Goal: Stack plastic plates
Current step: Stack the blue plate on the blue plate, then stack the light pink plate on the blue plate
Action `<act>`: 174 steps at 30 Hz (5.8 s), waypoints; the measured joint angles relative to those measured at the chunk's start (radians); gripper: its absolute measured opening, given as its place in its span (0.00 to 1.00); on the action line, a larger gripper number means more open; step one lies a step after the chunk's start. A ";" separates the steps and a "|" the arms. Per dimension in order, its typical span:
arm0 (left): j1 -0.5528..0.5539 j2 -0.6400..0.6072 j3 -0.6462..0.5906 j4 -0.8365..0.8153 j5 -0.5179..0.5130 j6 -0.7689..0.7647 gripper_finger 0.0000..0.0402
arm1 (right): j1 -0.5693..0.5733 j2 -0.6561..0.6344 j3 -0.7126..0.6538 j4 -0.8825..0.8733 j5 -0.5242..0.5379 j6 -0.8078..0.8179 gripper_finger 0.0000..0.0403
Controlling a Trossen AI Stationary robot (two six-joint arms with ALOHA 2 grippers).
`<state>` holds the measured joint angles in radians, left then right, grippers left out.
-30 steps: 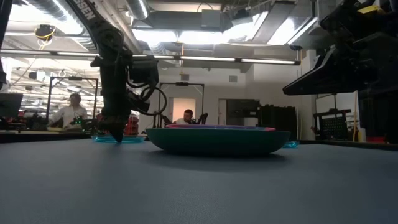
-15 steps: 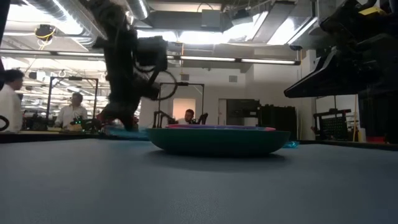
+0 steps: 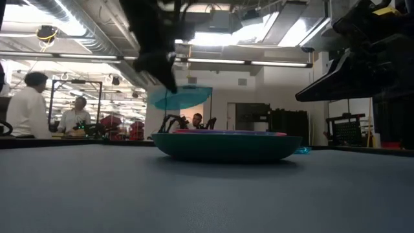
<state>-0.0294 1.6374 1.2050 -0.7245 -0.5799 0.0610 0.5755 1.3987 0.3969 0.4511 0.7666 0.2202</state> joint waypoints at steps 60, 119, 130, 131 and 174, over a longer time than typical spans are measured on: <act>-0.261 0.129 0.042 0.204 0.100 -0.006 0.19 | 0.000 0.000 0.000 -0.039 0.010 0.029 0.27; 0.762 0.406 0.165 0.341 0.730 -0.287 0.19 | -0.249 0.000 0.000 -0.201 -0.150 -0.101 0.27; 0.758 0.436 0.165 0.348 0.729 -0.286 0.19 | -0.249 0.000 0.000 -0.201 -0.150 -0.094 0.27; 0.758 0.444 0.164 0.351 0.731 -0.284 0.19 | -0.249 0.000 0.000 -0.201 -0.150 -0.094 0.27; 0.569 0.094 0.165 0.218 0.748 -0.216 0.00 | -0.248 -0.131 0.000 -0.333 -0.161 -0.122 0.27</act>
<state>0.5399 1.7313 1.3697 -0.5063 0.1683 -0.1549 0.3275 1.2680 0.3965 0.1182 0.6053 0.0978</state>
